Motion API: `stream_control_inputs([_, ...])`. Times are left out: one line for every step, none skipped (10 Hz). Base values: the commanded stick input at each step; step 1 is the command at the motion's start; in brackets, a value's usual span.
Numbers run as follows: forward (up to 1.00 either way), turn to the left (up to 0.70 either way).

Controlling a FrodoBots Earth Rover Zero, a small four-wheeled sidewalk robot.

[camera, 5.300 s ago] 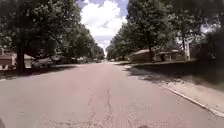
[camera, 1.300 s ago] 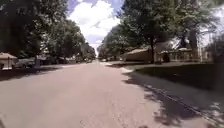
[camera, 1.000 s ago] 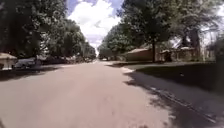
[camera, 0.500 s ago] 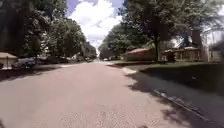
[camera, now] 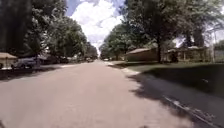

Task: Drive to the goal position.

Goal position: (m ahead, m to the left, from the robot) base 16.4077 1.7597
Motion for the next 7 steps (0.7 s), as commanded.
stream_control_inputs([0.7,0.0])
stream_control_inputs([0.7,0.0])
stream_control_inputs([0.7,0.0])
stream_control_inputs([0.7,0.0])
stream_control_inputs([0.7,0.0])
stream_control_inputs([0.7,0.0])
stream_control_inputs([0.7,0.0])
